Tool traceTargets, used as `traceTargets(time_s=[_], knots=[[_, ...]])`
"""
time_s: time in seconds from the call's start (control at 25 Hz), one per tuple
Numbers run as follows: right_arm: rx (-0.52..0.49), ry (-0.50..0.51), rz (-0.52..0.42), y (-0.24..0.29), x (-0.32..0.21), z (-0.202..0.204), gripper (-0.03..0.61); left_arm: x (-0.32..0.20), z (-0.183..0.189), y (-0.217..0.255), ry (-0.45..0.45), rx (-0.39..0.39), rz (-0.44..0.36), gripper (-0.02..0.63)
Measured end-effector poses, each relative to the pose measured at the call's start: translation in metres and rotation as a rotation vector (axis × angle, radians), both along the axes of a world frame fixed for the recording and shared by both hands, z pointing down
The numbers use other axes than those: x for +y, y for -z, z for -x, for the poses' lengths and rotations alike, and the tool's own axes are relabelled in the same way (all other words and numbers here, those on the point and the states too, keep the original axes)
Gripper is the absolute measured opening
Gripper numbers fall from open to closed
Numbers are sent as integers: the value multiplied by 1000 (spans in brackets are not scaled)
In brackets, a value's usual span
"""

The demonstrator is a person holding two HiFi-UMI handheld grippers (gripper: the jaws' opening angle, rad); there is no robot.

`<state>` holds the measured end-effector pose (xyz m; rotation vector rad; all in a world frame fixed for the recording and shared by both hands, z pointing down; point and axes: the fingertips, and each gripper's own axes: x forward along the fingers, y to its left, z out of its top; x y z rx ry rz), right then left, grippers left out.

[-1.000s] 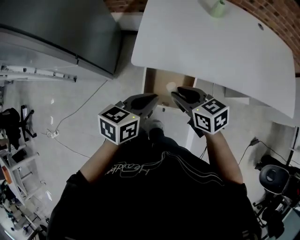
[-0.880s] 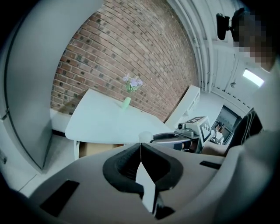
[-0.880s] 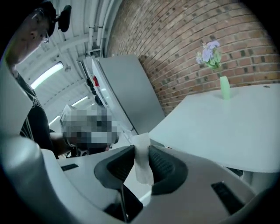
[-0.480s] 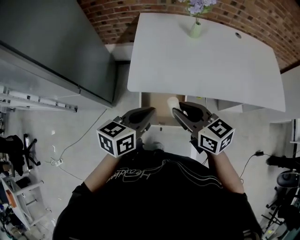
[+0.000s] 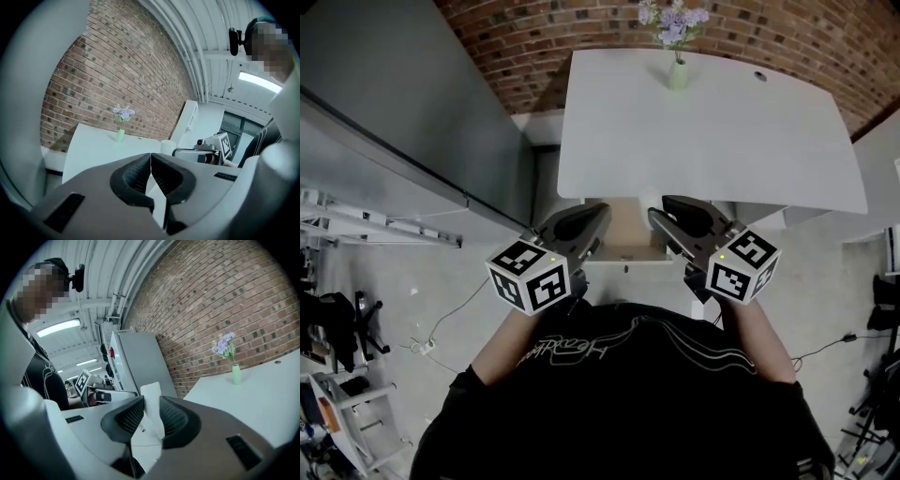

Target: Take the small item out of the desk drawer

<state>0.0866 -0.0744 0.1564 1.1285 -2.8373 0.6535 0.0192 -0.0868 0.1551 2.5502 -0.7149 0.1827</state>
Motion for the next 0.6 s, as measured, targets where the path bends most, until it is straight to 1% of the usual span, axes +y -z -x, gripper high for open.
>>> traceTargets(time_s=[0.2, 0.4, 0.6], knots=[[-35, 9, -20, 12, 15, -5, 117, 13, -6, 14, 1, -2, -39, 21], [-34, 27, -36, 19, 23, -7, 117, 22, -10, 15, 5, -17, -34, 21], [-41, 25, -38, 19, 33, -13, 117, 31, -13, 15, 11, -23, -33, 21]])
